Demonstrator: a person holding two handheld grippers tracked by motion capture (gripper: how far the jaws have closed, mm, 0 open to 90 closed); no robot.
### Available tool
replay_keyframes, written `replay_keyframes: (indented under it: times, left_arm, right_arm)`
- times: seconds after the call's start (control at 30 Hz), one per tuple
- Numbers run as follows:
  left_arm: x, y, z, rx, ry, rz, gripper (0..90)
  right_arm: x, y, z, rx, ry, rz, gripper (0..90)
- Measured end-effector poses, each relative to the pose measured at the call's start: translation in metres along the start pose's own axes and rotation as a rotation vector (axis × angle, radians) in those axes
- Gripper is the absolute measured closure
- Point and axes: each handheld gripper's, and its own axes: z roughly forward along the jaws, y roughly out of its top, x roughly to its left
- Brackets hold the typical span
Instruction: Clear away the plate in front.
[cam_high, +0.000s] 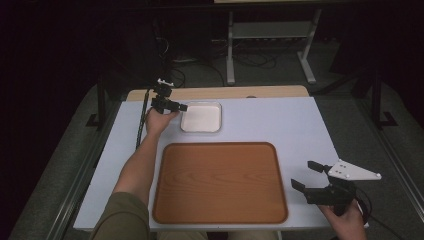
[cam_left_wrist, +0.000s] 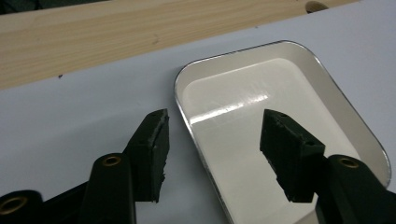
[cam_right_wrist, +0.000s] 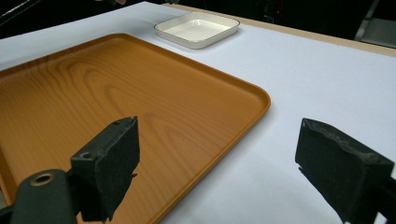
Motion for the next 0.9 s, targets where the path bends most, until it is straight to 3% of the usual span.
replay_keyframes:
  times: [0.1,0.33,0.5,0.67,0.73,0.87,0.9]
  left_arm:
    - [0.005,-0.004,0.007,0.020,-0.009,-0.030,47.1]
    - [0.003,-0.005,0.015,0.028,-0.021,-0.035,55.6]
    - [0.001,-0.009,0.026,0.064,0.022,-0.057,60.1]
    - [-0.001,-0.011,0.032,0.080,0.032,-0.059,66.7]
    - [0.000,-0.012,0.034,0.102,0.043,-0.072,67.7]
    - [0.001,-0.012,0.034,0.099,0.032,-0.107,76.4]
    - [0.004,-0.013,0.034,0.098,0.024,-0.135,78.6]
  right_arm:
    - [0.000,0.000,0.000,0.003,-0.003,-0.001,13.0]
    - [0.000,0.000,0.000,0.003,-0.004,-0.002,13.0]
    - [0.000,0.000,0.001,0.008,-0.004,-0.004,13.1]
    - [0.000,0.000,0.000,0.007,-0.004,-0.005,13.1]
    - [0.000,0.000,0.000,0.007,-0.004,-0.004,13.1]
    - [0.000,-0.001,-0.002,0.004,-0.005,-0.002,13.1]
    - [0.000,-0.001,-0.002,0.002,-0.005,-0.002,13.1]
